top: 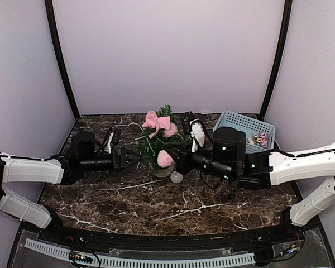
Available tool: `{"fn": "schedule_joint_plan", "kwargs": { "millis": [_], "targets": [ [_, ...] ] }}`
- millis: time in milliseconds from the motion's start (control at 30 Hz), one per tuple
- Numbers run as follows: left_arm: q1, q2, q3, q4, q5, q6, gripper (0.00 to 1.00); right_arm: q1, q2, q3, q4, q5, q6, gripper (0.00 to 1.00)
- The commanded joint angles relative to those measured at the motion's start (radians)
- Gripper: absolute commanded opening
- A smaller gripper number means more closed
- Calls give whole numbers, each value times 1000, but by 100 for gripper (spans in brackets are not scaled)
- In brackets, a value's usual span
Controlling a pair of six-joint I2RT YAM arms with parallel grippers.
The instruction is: Decorate the small christmas tree
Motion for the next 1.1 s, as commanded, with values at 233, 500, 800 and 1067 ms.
{"fn": "schedule_joint_plan", "kwargs": {
  "millis": [233, 500, 800, 1067],
  "targets": [
    [-46, 111, 26, 227, -67, -114, 88, 79, 131, 82, 95, 246, -80, 0],
    [-49, 157, 43, 258, -84, -121, 89, 80, 187, 123, 95, 268, -102, 0],
    [-49, 202, 59, 281, -79, -124, 85, 85, 223, 83, 144, 257, -69, 0],
    [-49, 185, 26, 267, -67, -127, 50, 88, 280, 105, 166, 273, -102, 0]
  ]
}}
